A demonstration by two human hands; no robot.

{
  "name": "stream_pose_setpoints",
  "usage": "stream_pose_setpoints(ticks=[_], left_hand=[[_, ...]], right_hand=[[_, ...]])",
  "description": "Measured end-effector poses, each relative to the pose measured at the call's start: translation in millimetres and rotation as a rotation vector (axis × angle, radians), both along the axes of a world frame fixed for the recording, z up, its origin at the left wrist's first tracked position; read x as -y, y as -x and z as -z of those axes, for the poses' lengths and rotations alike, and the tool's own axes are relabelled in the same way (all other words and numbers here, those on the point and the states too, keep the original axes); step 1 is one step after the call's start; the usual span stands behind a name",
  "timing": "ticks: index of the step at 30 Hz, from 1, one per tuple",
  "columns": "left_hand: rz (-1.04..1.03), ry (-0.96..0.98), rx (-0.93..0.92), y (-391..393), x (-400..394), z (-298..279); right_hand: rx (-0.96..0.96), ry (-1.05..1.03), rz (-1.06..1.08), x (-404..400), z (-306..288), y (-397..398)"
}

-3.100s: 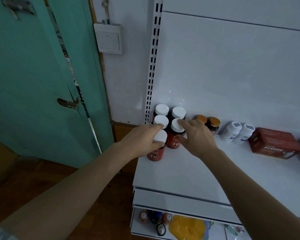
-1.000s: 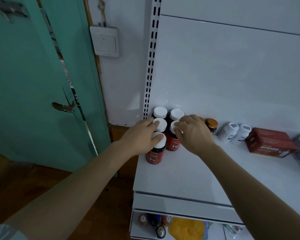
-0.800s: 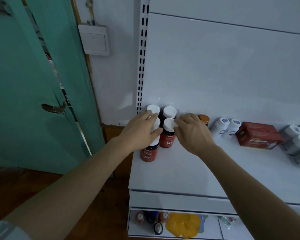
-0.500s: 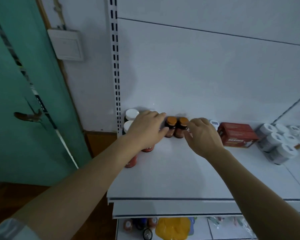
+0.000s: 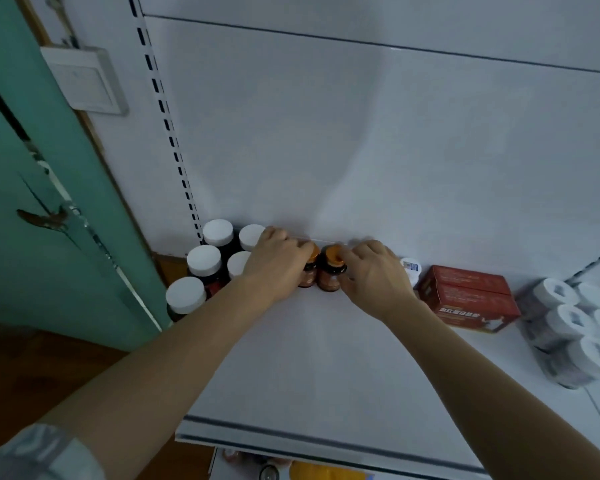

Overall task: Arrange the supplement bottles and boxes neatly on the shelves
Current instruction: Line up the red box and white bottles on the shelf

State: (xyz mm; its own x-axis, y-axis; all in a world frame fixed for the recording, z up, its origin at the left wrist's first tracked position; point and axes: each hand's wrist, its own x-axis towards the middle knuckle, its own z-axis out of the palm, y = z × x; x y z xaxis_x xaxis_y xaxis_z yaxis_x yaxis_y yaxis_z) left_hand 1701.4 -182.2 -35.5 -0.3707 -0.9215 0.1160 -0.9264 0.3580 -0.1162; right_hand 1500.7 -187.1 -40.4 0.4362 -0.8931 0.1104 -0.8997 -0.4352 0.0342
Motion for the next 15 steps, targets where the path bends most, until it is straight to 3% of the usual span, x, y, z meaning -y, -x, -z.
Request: stream_pose_setpoints(ticks=[15], left_hand=[[-0.045,0.024,0.028,6.0,10.7,5.4]], right_hand=[[0.122,0.042,-0.041,13.9,15.1,-1.6]])
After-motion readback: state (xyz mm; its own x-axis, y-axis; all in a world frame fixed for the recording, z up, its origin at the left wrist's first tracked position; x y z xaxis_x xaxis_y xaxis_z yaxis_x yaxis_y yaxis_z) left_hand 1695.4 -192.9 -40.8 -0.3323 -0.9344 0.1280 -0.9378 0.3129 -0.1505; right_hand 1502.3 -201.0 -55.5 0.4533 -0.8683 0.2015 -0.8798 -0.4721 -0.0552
